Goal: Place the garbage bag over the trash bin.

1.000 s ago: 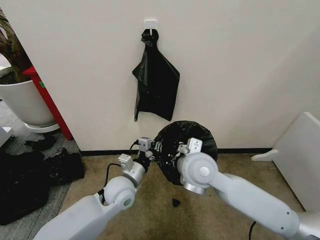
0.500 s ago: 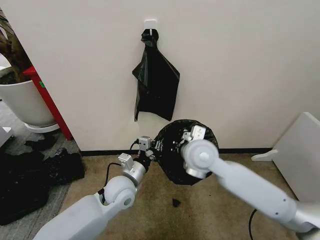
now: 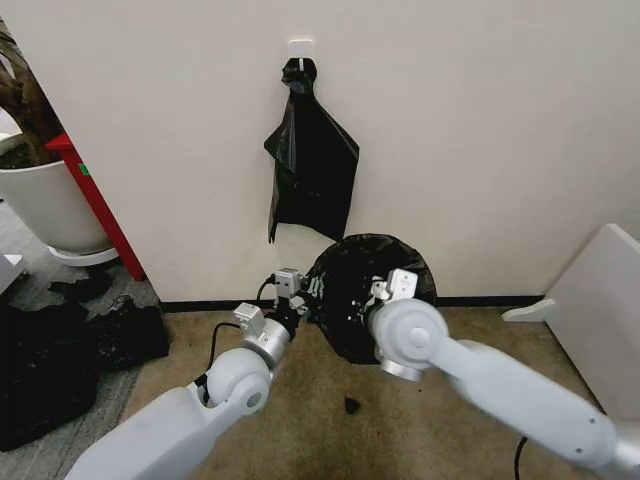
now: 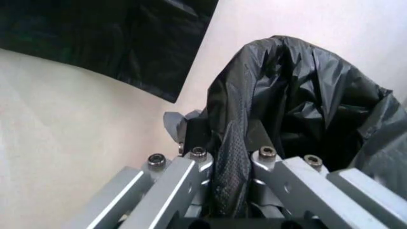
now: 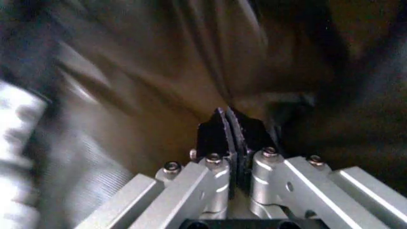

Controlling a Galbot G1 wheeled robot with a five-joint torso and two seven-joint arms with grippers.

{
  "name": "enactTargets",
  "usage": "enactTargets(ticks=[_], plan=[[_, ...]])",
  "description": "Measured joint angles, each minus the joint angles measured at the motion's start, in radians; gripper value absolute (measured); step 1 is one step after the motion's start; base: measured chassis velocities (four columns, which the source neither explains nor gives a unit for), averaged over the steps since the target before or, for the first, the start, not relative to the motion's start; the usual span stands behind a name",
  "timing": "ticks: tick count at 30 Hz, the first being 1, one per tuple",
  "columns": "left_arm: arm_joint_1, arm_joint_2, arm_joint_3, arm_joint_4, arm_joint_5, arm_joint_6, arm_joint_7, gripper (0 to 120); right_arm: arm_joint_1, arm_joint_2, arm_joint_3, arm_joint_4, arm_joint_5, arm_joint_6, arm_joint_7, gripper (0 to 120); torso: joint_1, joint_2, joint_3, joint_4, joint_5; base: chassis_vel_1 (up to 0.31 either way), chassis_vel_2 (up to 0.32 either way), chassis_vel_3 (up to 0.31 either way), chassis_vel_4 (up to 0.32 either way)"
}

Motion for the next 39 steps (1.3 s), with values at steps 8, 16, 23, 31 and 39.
enactTargets(ticks=[8, 16, 23, 31, 39], plan=[[-0.007, 0.003, 0.004, -0.013, -0.007, 0.003, -0.003, 4, -0.015, 0.069, -0.015, -0.153, -0.067, -0.016, -0.034, 0, 0.0, 0.0, 0.0, 0.0, 0.0001, 0.0, 0.0, 0.0, 0.0], [-0.006, 0.008, -0.002, -0.028, -0.016, 0.005, -0.004, 4, -0.056, 0.095, 0.001, -0.293, -0.13, -0.029, -0.065, 0, 0.0, 0.0, 0.0, -0.0001, 0.0001, 0.0, 0.0, 0.0, 0.0], [-0.006, 0.001, -0.004, -0.013, -0.015, 0.005, -0.001, 4, -0.033, 0.069, 0.006, -0.167, -0.07, -0.011, -0.036, 0, 0.0, 0.0, 0.0, -0.0002, -0.0001, 0.0, 0.0, 0.0, 0.0], [-0.003, -0.002, -0.002, -0.015, -0.012, 0.006, 0.0, 4, 0.015, 0.114, 0.005, -0.209, -0.041, 0.001, -0.032, 0, 0.0, 0.0, 0.0, 0.0, 0.0, 0.0, 0.0, 0.0, 0.0], [0.003, 0.012, -0.011, -0.039, -0.022, 0.005, 0.003, 4, -0.026, 0.168, 0.045, -0.36, -0.051, -0.002, -0.062, 0, 0.0, 0.0, 0.0, 0.0, 0.0, 0.0, 0.0, 0.0, 0.0]])
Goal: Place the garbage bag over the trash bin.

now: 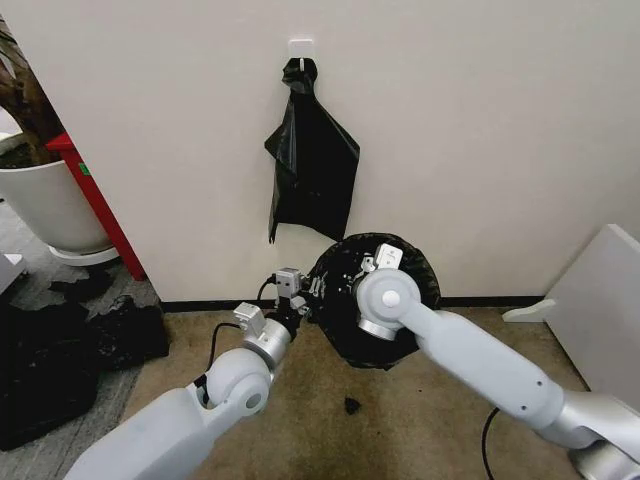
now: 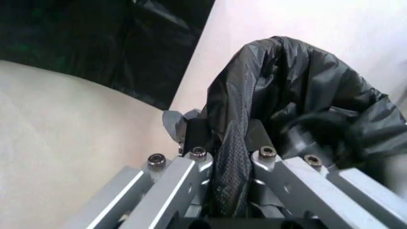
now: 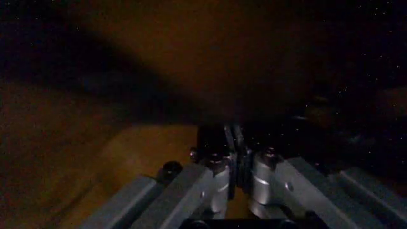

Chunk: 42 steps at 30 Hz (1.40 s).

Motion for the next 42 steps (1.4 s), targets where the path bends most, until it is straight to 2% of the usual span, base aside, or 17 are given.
enactTargets(ticks=[9, 14, 18, 28, 34, 42], plan=[[0.014, 0.008, -0.004, -0.024, -0.008, 0.0, 0.009, 4, -0.008, 0.007, 0.023, -0.042, 0.009, -0.005, -0.021, 0, 0.0, 0.0, 0.0, 0.0, 0.0, 0.0, 0.0, 0.0, 0.0], [0.018, 0.005, -0.017, -0.007, -0.004, 0.0, 0.01, 4, 0.009, -0.02, -0.001, 0.095, 0.044, 0.016, 0.019, 0, 0.0, 0.0, 0.0, -0.0002, -0.0001, 0.0, 0.0, 0.0, 0.0], [0.018, 0.001, -0.018, -0.002, -0.002, 0.0, 0.01, 4, 0.028, -0.023, -0.016, 0.132, 0.069, 0.023, 0.035, 0, 0.0, 0.0, 0.0, 0.0001, -0.0001, 0.0, 0.0, 0.0, 0.0], [0.03, 0.013, -0.028, -0.032, -0.004, 0.0, 0.015, 4, -0.002, 0.03, -0.007, -0.053, 0.043, 0.002, -0.002, 0, 0.0, 0.0, 0.0, 0.0, 0.0, 0.0, 0.0, 0.0, 0.0], [0.033, 0.012, -0.028, -0.041, -0.005, 0.0, 0.016, 4, -0.003, 0.042, 0.0, -0.073, 0.038, 0.0, -0.007, 0, 0.0, 0.0, 0.0, 0.0, 0.0, 0.0, 0.0, 0.0, 0.0], [0.035, 0.001, -0.033, -0.021, -0.001, 0.0, 0.018, 4, 0.022, 0.005, -0.025, 0.08, 0.071, 0.023, 0.041, 0, 0.0, 0.0, 0.0, -0.0001, 0.0001, 0.0, 0.0, 0.0, 0.0]])
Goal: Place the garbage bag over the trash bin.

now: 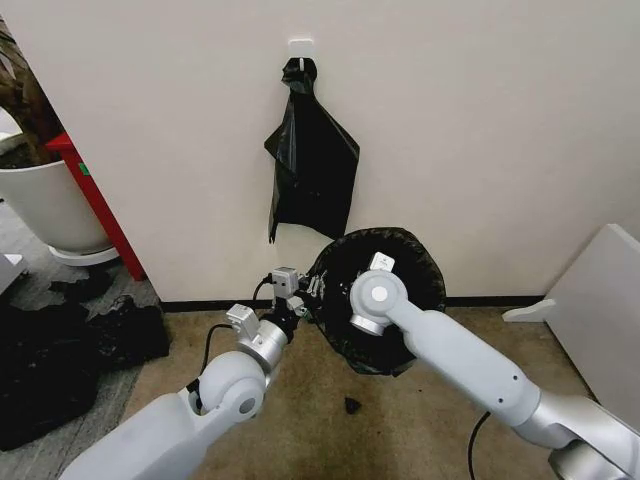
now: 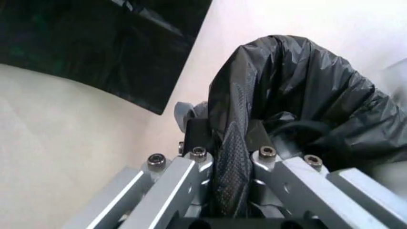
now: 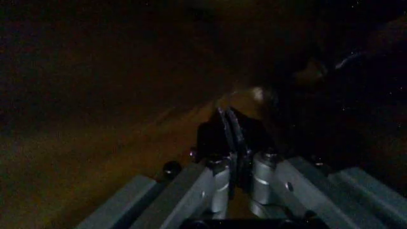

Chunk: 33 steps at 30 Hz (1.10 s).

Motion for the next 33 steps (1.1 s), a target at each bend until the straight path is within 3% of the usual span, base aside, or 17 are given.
enactTargets(ticks=[5, 16, 23, 28, 33], plan=[[0.004, -0.004, -0.004, 0.007, 0.004, 0.0, 0.0, 4, 0.021, -0.012, -0.002, 0.032, 0.011, 0.002, 0.009, 0, 0.0, 0.0, 0.0, 0.0, -0.0001, 0.0, 0.0, 0.0, 0.0], [0.017, 0.017, -0.033, -0.019, 0.002, -0.002, 0.003, 4, -0.025, 0.019, 0.065, -0.155, -0.013, -0.048, -0.059, 0, 0.0, 0.0, 0.0, 0.0, 0.0002, 0.0, 0.0, 0.0, 0.0], [0.034, 0.026, -0.043, -0.038, 0.011, -0.002, 0.018, 4, -0.041, 0.024, 0.073, -0.199, -0.041, -0.053, -0.078, 0, 0.0, 0.0, 0.0, 0.0, 0.0, 0.0, 0.0, 0.0, 0.0], [0.036, 0.02, -0.043, -0.038, 0.014, -0.003, 0.022, 4, -0.043, 0.02, 0.067, -0.18, -0.041, -0.049, -0.068, 0, 0.0, 0.0, 0.0, 0.0, 0.0001, 0.0, 0.0, 0.0, 0.0], [0.038, 0.017, -0.053, -0.024, 0.015, -0.004, 0.024, 4, -0.007, -0.016, 0.036, -0.035, 0.006, -0.016, -0.012, 0, 0.0, 0.0, 0.0, 0.0, 0.0, 0.0, 0.0, 0.0, 0.0]])
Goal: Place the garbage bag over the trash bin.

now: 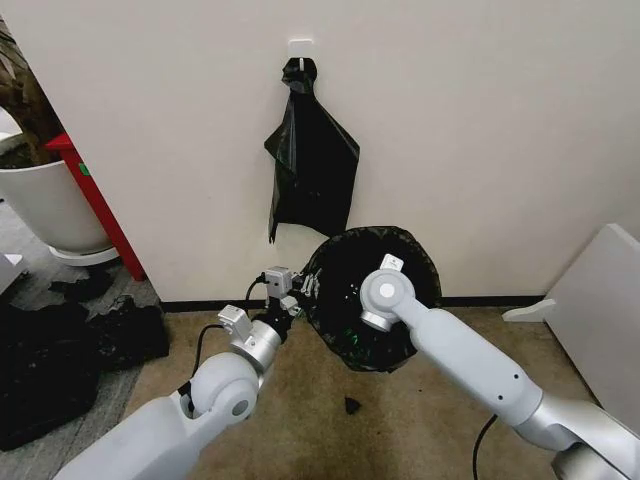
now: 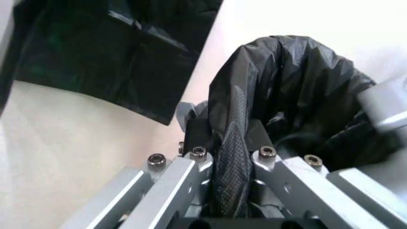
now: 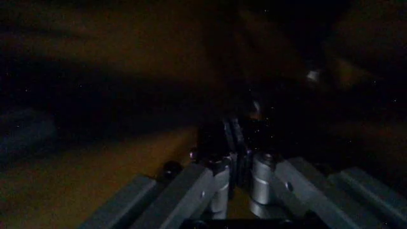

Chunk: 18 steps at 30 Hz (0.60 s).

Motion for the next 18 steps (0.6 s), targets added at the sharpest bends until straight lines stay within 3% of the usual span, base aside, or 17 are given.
enactTargets(ticks=[5, 18], plan=[[0.01, -0.002, -0.003, 0.004, 0.004, 0.0, 0.005, 4, 0.039, -0.005, -0.008, 0.047, 0.026, 0.009, 0.016, 0, 0.0, 0.0, 0.0, 0.0001, -0.0002, 0.0, 0.0, 0.0, 0.0], [0.026, 0.014, -0.018, -0.023, 0.005, -0.002, 0.022, 4, 0.017, 0.033, 0.017, -0.117, -0.015, -0.018, -0.045, 0, 0.0, 0.0, 0.0, 0.0001, 0.0001, 0.0, 0.0, 0.0, 0.0]])
